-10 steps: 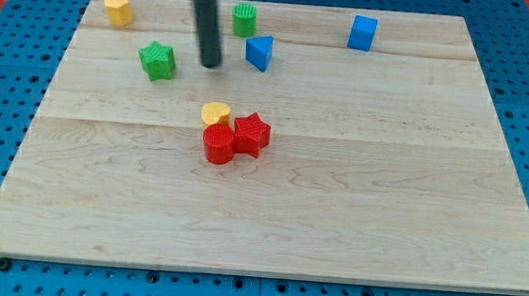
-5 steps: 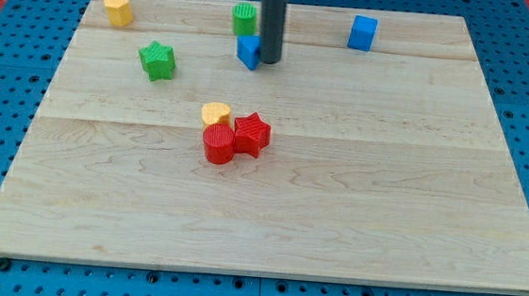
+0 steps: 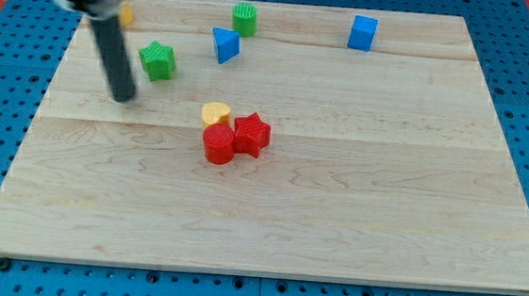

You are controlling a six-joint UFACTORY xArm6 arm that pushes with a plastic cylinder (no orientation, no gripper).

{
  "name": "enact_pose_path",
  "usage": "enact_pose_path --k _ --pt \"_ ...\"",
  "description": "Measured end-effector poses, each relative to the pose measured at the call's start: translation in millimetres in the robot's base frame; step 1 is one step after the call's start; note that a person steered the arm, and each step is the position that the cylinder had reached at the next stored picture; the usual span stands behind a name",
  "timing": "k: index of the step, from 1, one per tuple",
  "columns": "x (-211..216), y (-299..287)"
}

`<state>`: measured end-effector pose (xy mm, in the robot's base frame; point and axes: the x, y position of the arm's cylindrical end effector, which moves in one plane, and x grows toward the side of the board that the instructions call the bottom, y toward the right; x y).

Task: Keep blue triangle and green star vertically below green circle

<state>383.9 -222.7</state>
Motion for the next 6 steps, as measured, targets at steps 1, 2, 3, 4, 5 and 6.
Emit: enact_pose_path --k 1,2,3,4,5,6 --pt "-52.8 -10.7" --pt "-71.5 15.4" --pt "-53.8 100.3" --pt "-50.7 99.7" --pt "-29.9 76.7" --pt "-0.1 75.2"
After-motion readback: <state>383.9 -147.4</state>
